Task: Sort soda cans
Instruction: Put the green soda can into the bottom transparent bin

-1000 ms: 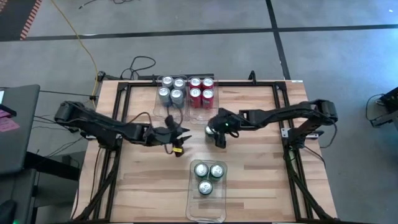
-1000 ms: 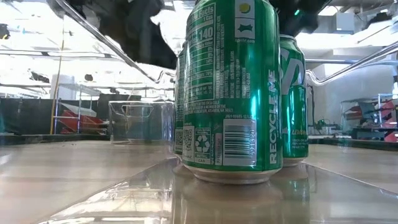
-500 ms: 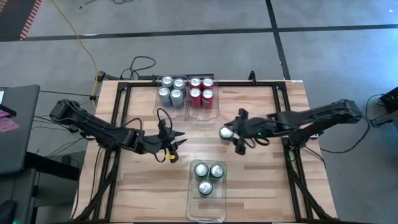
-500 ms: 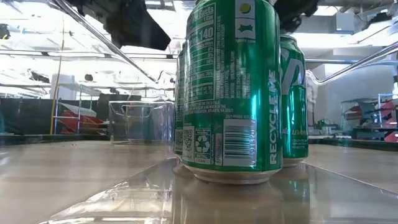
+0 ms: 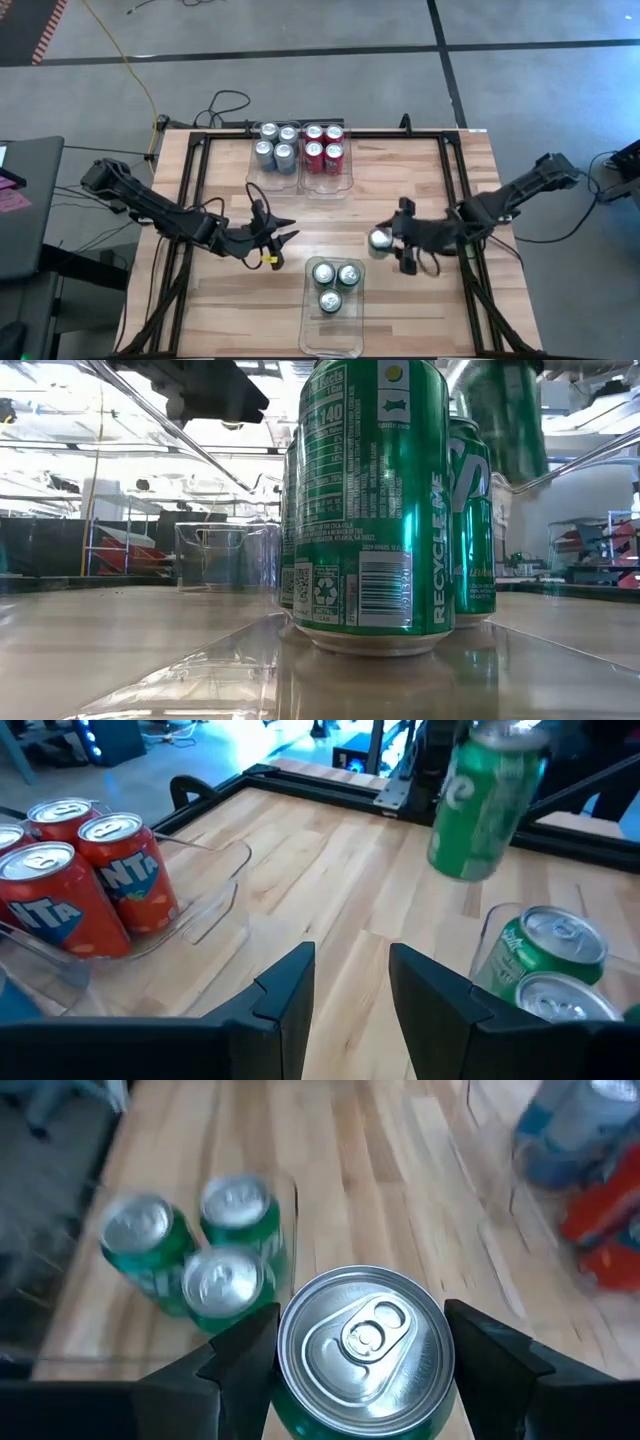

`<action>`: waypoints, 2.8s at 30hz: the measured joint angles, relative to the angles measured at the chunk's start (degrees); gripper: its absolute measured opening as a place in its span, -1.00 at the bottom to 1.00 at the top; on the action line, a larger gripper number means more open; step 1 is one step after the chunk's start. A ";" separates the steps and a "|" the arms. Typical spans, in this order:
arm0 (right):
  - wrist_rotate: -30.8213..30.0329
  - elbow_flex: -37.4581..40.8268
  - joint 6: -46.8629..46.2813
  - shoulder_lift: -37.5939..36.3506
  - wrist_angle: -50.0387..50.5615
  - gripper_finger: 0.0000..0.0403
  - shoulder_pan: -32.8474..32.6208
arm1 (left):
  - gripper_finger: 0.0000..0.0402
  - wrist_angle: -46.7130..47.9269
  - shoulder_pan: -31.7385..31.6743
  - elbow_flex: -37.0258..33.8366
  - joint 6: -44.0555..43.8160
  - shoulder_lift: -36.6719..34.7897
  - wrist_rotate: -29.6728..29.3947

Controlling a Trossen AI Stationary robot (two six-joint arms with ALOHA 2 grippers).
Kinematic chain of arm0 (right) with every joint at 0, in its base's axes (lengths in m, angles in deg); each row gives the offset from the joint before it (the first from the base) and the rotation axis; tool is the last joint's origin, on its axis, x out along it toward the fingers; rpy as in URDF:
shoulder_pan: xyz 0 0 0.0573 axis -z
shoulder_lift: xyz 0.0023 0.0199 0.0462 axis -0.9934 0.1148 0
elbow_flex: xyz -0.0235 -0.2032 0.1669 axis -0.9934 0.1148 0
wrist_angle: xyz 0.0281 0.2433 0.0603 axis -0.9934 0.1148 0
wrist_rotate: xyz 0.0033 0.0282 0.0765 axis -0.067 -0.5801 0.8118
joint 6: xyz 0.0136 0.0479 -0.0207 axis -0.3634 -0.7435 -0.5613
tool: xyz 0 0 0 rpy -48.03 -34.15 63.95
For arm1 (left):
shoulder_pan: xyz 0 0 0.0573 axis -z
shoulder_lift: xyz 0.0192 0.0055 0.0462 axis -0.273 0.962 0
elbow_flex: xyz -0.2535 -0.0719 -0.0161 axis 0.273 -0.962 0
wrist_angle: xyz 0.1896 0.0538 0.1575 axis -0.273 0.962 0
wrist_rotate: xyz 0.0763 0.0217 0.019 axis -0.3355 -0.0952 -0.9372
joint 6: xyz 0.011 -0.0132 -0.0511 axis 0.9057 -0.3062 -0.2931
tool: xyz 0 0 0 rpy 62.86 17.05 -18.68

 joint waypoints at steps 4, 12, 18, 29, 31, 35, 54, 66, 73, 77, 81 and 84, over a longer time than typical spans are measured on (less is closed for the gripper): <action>-5.62 2.10 -5.30 3.76 2.43 0.31 -3.71 | -0.38 -1.40 0.88 0.00 -0.17 0.58 -0.27; -9.30 19.07 -17.68 7.60 -17.82 0.31 -8.14 | -0.38 -4.22 1.69 0.00 -1.06 3.41 -0.52; -13.16 20.98 -19.55 5.16 -18.82 0.31 -12.03 | -0.38 -6.21 1.65 -0.02 0.94 3.70 -0.66; -12.50 21.07 -17.49 4.54 -17.88 0.58 -13.24 | -0.38 -8.19 1.65 0.00 2.25 3.66 -0.68; -12.08 21.08 -17.99 4.60 -17.61 0.71 -13.21 | -0.38 -8.19 1.65 -0.01 1.95 3.81 -0.66; -10.91 21.09 -18.47 4.72 -17.66 0.94 -13.19 | -0.38 -8.21 1.65 0.00 1.53 3.81 -0.66; -10.92 24.02 -19.53 5.08 -20.59 0.56 -12.36 | -0.38 -7.86 1.65 0.00 1.56 3.81 -0.53; -8.36 14.85 -11.99 4.06 -16.24 0.35 -13.76 | -0.38 -7.75 1.65 0.00 2.16 3.81 1.38; -8.16 3.03 -10.63 4.07 -3.34 0.35 -17.32 | -0.38 -7.35 1.71 0.00 2.86 3.81 5.54; -4.92 1.77 -8.97 4.09 -6.40 0.35 -18.66 | -0.38 -6.97 2.24 0.00 2.63 3.81 6.32; -2.90 1.75 -7.90 5.69 -9.90 0.35 -18.14 | -0.38 -5.67 2.53 -0.02 3.31 3.81 6.33; -0.34 1.77 -5.11 8.17 -15.29 0.35 -17.21 | -0.38 -4.06 2.55 -0.02 1.49 3.81 7.48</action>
